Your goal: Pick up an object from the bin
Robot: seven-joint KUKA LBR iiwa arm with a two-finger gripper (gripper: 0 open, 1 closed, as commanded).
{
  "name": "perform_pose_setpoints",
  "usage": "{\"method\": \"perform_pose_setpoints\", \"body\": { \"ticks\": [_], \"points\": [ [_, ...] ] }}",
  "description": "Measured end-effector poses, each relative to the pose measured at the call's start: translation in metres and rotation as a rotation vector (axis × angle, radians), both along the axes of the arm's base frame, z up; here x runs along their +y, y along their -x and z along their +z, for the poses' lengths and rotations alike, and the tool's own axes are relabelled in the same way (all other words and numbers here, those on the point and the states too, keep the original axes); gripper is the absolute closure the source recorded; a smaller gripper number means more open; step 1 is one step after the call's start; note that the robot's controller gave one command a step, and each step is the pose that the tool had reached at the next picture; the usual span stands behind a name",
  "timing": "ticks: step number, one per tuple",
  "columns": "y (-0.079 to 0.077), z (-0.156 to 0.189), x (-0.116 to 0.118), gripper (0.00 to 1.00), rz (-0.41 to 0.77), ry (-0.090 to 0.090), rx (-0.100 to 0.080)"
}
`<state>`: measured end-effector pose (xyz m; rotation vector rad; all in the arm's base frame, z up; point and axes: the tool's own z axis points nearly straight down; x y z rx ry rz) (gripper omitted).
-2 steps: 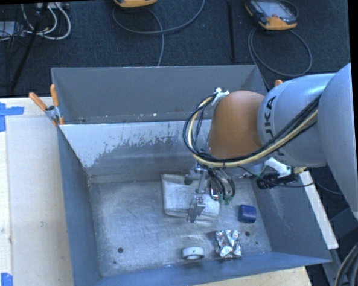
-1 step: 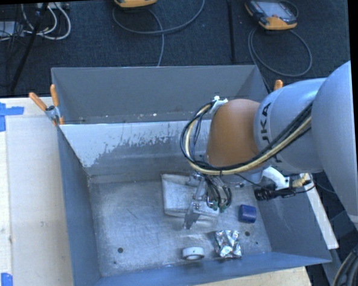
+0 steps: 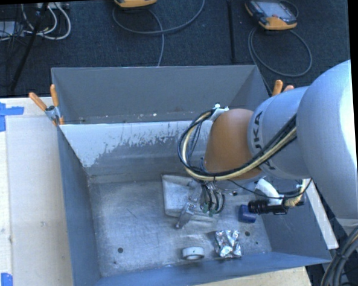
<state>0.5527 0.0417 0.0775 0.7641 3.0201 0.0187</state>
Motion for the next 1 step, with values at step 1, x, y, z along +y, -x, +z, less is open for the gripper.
{"method": "perform_pose_setpoints", "body": {
  "ticks": [1],
  "points": [
    [-0.0034, 0.0026, 0.0005, 0.00, 0.004, 0.004, 0.017]
  ]
}}
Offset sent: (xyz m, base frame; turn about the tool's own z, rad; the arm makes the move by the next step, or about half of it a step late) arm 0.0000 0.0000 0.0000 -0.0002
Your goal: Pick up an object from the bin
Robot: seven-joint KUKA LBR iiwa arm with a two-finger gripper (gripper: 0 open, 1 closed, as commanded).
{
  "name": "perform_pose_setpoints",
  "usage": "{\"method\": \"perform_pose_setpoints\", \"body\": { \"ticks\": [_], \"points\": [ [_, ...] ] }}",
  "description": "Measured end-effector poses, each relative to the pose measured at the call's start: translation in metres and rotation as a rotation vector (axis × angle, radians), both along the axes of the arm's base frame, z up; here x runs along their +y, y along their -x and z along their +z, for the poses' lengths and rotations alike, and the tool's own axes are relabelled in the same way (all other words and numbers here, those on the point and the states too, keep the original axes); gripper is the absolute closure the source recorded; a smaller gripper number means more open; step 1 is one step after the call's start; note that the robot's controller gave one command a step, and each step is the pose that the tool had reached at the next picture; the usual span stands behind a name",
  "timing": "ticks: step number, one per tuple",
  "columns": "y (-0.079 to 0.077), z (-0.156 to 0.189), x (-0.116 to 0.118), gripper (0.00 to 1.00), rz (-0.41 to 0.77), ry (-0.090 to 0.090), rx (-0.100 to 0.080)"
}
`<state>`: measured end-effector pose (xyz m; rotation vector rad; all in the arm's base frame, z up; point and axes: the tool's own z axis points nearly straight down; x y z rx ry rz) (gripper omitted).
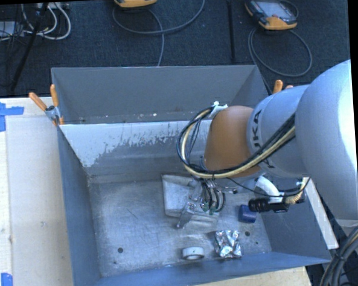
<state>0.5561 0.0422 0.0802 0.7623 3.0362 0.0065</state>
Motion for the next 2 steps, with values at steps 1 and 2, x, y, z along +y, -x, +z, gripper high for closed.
{"method": "perform_pose_setpoints", "body": {
  "ticks": [1, 2],
  "points": [
    [-0.001, 0.001, -0.001, 1.00, -0.001, 0.001, -0.001],
    [-0.002, 0.056, 0.000, 1.00, 0.003, 0.001, 0.008]
  ]
}}
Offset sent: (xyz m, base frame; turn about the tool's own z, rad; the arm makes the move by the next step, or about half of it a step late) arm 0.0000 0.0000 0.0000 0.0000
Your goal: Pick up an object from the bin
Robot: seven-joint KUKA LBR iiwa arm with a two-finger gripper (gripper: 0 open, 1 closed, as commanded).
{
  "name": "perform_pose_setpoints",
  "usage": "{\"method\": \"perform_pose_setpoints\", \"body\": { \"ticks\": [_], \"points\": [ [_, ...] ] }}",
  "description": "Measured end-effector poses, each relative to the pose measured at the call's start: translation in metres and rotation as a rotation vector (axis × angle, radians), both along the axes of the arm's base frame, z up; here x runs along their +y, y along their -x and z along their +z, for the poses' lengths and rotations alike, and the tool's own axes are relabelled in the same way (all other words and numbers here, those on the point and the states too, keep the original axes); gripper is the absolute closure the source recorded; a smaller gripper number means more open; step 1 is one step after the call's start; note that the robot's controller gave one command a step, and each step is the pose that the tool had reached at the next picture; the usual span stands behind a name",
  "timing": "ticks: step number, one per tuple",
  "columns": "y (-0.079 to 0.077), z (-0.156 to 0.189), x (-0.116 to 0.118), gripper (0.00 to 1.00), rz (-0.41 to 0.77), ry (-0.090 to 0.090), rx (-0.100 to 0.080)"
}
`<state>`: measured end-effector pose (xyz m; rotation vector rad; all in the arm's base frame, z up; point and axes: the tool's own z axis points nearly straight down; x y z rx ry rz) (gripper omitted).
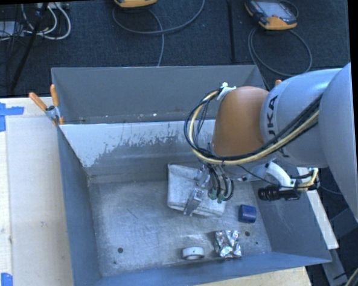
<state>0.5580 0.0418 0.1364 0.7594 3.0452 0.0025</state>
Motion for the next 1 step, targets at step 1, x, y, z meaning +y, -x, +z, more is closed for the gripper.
{"method": "perform_pose_setpoints", "body": {
  "ticks": [1],
  "points": [
    [-0.0007, 0.0519, 0.0001, 1.00, 0.006, 0.000, 0.000]
  ]
}}
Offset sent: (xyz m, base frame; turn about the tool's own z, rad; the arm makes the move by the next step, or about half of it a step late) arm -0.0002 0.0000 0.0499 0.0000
